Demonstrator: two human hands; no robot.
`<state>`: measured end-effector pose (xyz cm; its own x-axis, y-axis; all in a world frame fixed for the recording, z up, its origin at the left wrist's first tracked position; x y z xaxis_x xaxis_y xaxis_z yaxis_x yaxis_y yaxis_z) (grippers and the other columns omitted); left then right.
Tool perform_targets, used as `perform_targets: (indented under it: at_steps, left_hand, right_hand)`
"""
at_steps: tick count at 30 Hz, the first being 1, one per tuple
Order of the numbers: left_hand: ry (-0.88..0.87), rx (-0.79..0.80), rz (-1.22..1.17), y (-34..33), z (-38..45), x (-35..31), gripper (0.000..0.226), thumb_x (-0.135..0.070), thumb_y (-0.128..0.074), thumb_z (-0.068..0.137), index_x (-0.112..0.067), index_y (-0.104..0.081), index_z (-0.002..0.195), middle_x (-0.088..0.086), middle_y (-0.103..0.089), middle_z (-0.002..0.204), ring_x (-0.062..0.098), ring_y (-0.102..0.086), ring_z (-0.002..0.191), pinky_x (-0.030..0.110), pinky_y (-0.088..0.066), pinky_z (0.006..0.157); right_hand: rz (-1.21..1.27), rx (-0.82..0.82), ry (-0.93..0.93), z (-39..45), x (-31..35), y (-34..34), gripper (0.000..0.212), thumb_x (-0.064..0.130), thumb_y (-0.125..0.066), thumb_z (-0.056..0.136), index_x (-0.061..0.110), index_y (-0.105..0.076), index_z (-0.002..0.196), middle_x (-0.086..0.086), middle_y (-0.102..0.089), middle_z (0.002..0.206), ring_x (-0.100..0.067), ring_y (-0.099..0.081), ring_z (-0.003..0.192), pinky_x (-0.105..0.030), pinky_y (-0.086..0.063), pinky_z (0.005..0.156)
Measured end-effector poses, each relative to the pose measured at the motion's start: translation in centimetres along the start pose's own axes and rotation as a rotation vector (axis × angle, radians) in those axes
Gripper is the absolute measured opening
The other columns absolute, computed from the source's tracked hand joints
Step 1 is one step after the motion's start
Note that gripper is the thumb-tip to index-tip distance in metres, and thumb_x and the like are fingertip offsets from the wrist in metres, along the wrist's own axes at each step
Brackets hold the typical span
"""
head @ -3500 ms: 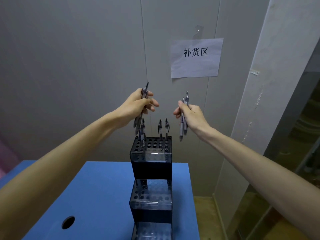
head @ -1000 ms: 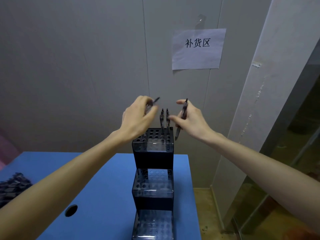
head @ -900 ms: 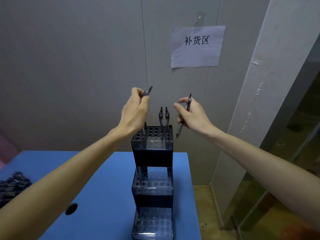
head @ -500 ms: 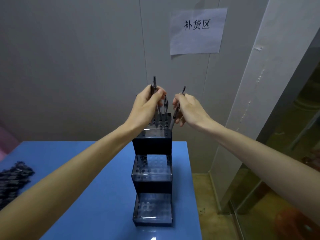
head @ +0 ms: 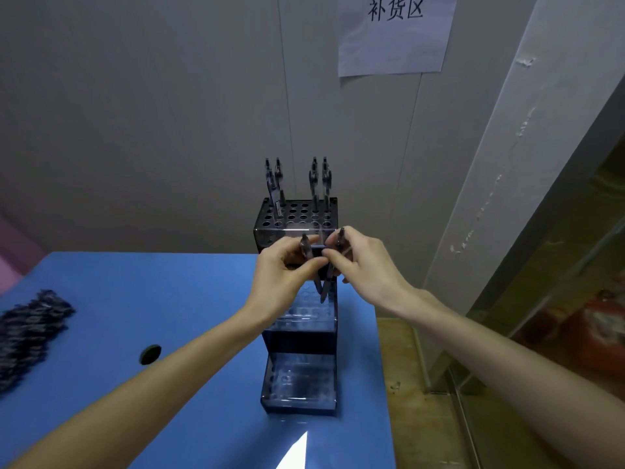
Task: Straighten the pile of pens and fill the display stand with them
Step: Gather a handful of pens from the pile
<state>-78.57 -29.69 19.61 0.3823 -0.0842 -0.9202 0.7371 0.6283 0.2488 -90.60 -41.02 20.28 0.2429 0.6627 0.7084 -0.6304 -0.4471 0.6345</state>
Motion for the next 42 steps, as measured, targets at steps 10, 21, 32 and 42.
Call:
perform_targets:
  at_steps: [10, 21, 32, 42]
  left_hand:
    - [0.072, -0.049, -0.008, 0.2, -0.9, 2.5, 0.019, -0.007, -0.085, 0.081, -0.014, -0.076, 0.096, 0.002, -0.077, 0.086, 0.020, -0.076, 0.085, 0.045, -0.063, 0.083]
    - [-0.015, 0.099, 0.174, -0.5, -1.5, 4.4, 0.020, -0.012, -0.083, 0.084, -0.022, -0.078, 0.101, -0.008, -0.075, 0.096, 0.011, -0.073, 0.092, 0.032, -0.061, 0.082]
    - [0.012, 0.177, 0.239, -0.6, -1.5, 4.9, 0.025, -0.007, -0.081, 0.084, -0.029, -0.076, 0.096, -0.011, -0.078, 0.088, 0.005, -0.075, 0.087, 0.029, -0.060, 0.086]
    - [0.017, 0.131, 0.375, -0.9, -2.0, 6.6, 0.023, -0.022, -0.084, 0.084, -0.025, -0.079, 0.105, -0.019, -0.077, 0.095, -0.003, -0.071, 0.094, 0.038, -0.060, 0.088]
  right_hand:
    - [-0.086, 0.041, 0.072, -0.9, -0.5, -0.9, 0.008, 0.031, -0.059, 0.102, 0.022, -0.059, 0.102, 0.009, -0.065, 0.092, -0.006, -0.062, 0.077, -0.033, -0.052, 0.072]
    - [-0.122, 0.154, 0.075, -1.2, -0.7, -1.5, 0.015, 0.028, -0.058, 0.102, 0.022, -0.062, 0.115, 0.010, -0.066, 0.101, -0.007, -0.059, 0.086, -0.034, -0.053, 0.078]
    - [-0.289, 0.340, 0.148, -0.5, 0.2, -2.7, 0.040, 0.016, -0.059, 0.100, 0.014, -0.054, 0.140, -0.004, -0.064, 0.119, -0.021, -0.057, 0.111, -0.036, -0.048, 0.094]
    - [-0.134, 0.249, 0.043, -2.2, -3.1, -3.6, 0.051, 0.019, -0.072, 0.091, 0.024, -0.056, 0.139, 0.008, -0.073, 0.107, -0.015, -0.069, 0.092, -0.042, -0.057, 0.083]
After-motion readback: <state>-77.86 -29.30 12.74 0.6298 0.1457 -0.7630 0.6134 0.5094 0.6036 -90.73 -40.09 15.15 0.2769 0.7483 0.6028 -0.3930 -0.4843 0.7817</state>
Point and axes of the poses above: each hand's wrist, its own z-axis towards the middle knuckle, its own y-axis out of the back of the hand, x = y × z, the point moved 5 cm from there along z, towards the middle knuckle
